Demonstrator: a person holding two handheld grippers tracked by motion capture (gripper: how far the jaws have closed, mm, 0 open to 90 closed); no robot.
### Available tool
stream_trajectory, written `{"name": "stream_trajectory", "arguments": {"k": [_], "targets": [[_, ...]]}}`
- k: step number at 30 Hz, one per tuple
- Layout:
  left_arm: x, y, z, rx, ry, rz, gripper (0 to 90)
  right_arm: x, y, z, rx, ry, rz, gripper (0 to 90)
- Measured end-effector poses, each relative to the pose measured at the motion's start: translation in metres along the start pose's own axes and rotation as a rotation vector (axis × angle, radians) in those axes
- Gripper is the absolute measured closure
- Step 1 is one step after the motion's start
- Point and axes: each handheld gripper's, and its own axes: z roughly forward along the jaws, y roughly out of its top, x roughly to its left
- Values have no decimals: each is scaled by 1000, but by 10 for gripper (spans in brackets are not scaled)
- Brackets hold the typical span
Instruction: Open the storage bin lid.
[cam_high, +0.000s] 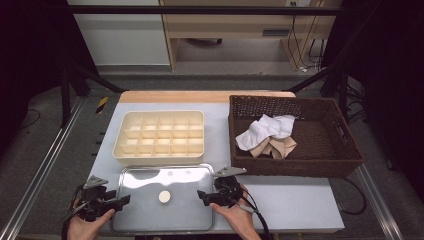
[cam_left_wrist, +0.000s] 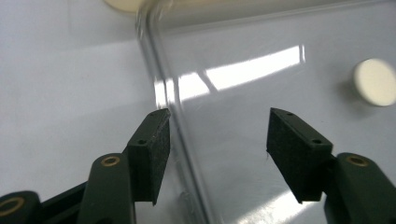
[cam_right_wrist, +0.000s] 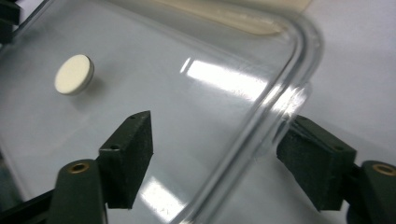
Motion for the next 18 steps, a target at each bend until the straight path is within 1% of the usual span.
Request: {"name": "stream_trajectory", "arguments": {"k": [1,2,3,4,5,7,8,13,14,15,16,17,18], "targets": [[0,0,0,-2,2,2,394,0,0,1,14,-3,2,258],[0,0,0,-2,2,2,391,-1,-1,2,24,12,17,264],[1,0,-1,-15,-1,-6,389,-1,-1,2,28,9,7,266],[1,-1,-1,-20,-4,-8,386,0,-1,1,19,0,-4,250],[2,-1,-2,-29,-6,-11,383,0,-1,0,-6,-10,-23,267],[2,-1,-3,-45,-13,-8,385,2,1,-5,-36,-29,-55,259],[1,-2,-4,-51,-15,-4,385,2,1,-7,-46,-22,-49,260],[-1,-1,-4,-83,-6,40,419,0,3,-13,-90,-1,-50,279],[-1,-1,-4,-83,-6,40,428,0,3,-13,-90,-1,-50,279],[-1,0,-6,-119,-3,63,433,1,4,-16,-103,10,-57,303],[-1,1,-8,-130,0,68,445,1,6,-17,-111,15,-67,309],[-2,2,-9,-142,4,76,452,2,7,-19,-114,20,-67,320],[-2,3,-10,-162,0,91,452,2,8,-20,-125,25,-71,331]]}}
